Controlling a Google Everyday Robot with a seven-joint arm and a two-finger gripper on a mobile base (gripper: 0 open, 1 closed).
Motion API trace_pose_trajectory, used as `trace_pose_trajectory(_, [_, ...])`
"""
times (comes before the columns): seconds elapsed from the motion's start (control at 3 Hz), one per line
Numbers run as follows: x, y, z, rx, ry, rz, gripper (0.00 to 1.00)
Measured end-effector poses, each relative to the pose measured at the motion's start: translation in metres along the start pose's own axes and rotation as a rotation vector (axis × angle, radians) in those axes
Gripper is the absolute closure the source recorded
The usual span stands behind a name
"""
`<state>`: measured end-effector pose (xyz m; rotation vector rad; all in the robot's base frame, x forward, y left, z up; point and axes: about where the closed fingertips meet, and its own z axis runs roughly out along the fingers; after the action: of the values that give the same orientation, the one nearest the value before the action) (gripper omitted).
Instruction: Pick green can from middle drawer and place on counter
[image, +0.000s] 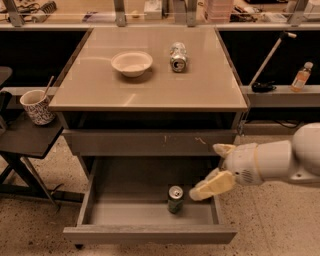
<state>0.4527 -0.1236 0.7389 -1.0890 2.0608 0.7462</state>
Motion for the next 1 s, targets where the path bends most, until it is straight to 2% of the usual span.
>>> trace_pose_trajectory(0.33, [-0.050, 0.023, 0.057, -0.055, -0.188, 0.032, 0.00])
trace_pose_trajectory(0.67, [-0.077, 0.038, 0.070, -0.080, -0.226, 0.017, 0.00])
trace_pose_trajectory(1.0, [-0.064, 0.044, 0.091, -0.093, -0.227, 0.056, 0.00])
